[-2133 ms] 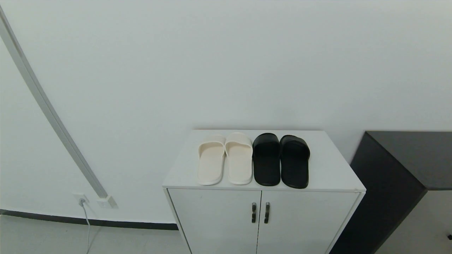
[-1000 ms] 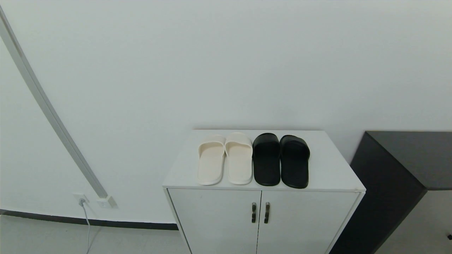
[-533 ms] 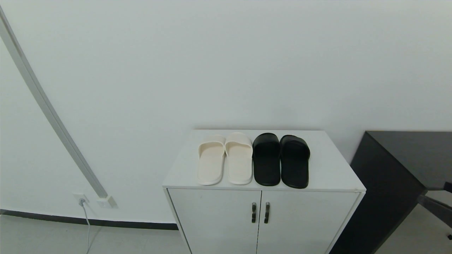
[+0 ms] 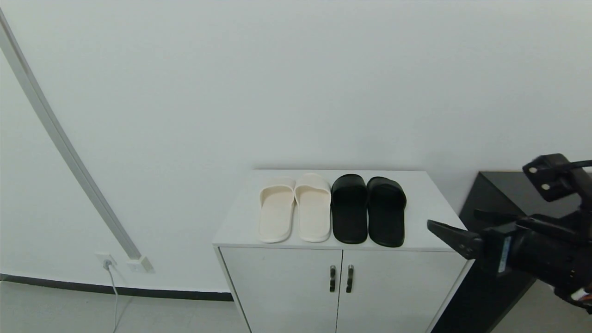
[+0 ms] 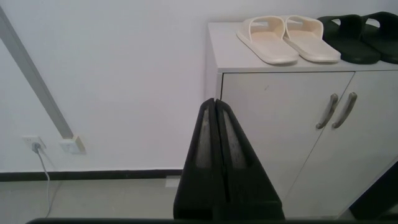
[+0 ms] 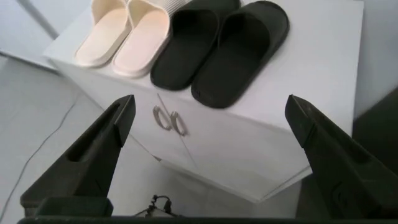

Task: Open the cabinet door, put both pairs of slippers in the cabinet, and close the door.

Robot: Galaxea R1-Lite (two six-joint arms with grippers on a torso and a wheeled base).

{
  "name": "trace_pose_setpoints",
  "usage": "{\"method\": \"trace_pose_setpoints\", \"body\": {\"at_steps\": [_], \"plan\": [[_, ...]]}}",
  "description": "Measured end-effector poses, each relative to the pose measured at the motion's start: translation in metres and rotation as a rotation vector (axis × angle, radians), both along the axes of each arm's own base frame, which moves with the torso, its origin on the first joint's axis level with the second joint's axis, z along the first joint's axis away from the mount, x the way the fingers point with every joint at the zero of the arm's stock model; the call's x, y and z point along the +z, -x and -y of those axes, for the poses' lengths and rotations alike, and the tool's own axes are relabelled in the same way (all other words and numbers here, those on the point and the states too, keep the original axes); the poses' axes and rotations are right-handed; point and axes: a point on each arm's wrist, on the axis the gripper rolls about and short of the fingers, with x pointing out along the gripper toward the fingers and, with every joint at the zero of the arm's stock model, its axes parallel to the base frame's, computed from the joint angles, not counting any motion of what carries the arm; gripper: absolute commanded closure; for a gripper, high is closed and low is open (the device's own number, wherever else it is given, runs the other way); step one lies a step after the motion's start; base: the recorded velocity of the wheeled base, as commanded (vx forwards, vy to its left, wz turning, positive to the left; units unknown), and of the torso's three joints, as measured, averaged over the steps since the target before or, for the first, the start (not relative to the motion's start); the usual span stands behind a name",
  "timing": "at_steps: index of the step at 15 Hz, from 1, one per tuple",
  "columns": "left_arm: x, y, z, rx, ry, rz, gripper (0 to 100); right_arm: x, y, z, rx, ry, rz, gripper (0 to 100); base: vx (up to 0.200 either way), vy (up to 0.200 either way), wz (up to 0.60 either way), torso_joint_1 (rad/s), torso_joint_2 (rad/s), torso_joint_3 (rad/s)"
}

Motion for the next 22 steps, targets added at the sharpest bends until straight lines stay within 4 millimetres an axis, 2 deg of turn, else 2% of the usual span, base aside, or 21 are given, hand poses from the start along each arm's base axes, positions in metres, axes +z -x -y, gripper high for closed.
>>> {"method": "trace_pose_setpoints", "body": {"at_steps": [5,7,11,15,19,22], "plan": [[0.000,0.000,0.000,-0.002,0.000,0.000,100,-0.001,-0.044,-0.052,-0.139,0.011,-0.022,0,0.000,0.000,0.00,0.000,0.00,0.000],[0.000,0.000,0.000,-0.002,0.000,0.000,100,-0.009,-0.065,-0.070,-0.247,0.036,-0.016,0,0.000,0.000,0.00,0.000,0.00,0.000],[0.000,0.000,0.000,-0.002,0.000,0.000,100,-0.029,-0.101,-0.100,-0.334,0.035,0.017,0,0.000,0.000,0.00,0.000,0.00,0.000],[0.000,0.000,0.000,-0.002,0.000,0.000,100,-0.058,-0.126,-0.122,-0.362,0.064,0.006,0,0.000,0.000,0.00,0.000,0.00,0.000],[0.000,0.000,0.000,-0.002,0.000,0.000,100,-0.075,-0.150,-0.139,-0.382,0.069,0.007,0,0.000,0.000,0.00,0.000,0.00,0.000],[0.000,0.000,0.000,-0.001,0.001,0.000,100,-0.085,-0.173,-0.143,-0.412,0.066,0.011,0,0.000,0.000,0.00,0.000,0.00,0.000]]}}
